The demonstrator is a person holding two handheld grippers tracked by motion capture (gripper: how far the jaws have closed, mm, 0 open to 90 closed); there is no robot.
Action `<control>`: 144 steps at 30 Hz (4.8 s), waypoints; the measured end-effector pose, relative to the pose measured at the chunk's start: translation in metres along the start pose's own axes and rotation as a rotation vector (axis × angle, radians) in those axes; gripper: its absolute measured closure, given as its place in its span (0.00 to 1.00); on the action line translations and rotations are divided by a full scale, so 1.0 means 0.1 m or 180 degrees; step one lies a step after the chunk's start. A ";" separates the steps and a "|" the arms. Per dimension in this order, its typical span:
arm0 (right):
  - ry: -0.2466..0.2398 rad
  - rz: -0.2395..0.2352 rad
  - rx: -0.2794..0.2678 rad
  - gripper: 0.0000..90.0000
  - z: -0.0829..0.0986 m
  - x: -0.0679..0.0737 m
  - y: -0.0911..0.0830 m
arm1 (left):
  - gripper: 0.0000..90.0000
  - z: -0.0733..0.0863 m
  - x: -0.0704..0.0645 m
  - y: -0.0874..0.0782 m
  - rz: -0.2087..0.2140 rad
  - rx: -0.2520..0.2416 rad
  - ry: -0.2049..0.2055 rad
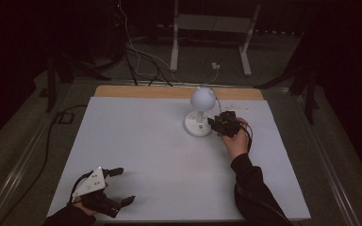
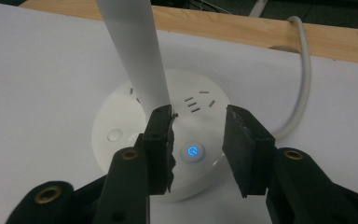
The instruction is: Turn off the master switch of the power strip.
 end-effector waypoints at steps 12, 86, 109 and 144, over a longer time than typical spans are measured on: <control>0.0089 0.0088 0.0155 1.00 0.04 0.02 0.09 | 0.01 0.00 0.00 0.00 0.0003 -0.0003 -0.0005; -0.0012 0.0330 0.0069 1.00 0.17 0.11 0.25 | 0.01 0.00 0.00 0.01 -0.0014 0.0030 -0.0029; 0.0135 0.0320 -0.0094 1.00 0.12 0.13 0.20 | 0.01 0.01 0.01 0.01 -0.0034 0.0039 -0.0025; -0.0007 -0.0701 -0.0058 0.01 0.10 0.18 -0.20 | 0.01 0.00 0.02 0.03 -0.0038 0.0049 -0.0027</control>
Point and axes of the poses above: each handheld gripper's, and its own axes: y roughly forward along the jaws, z roughly out of its underside, x roughly to its left, the point moved 1 cm from there along y, roughly forward along the jaws, and after that the axes turned 8 degrees about y, right-handed, at the moved point
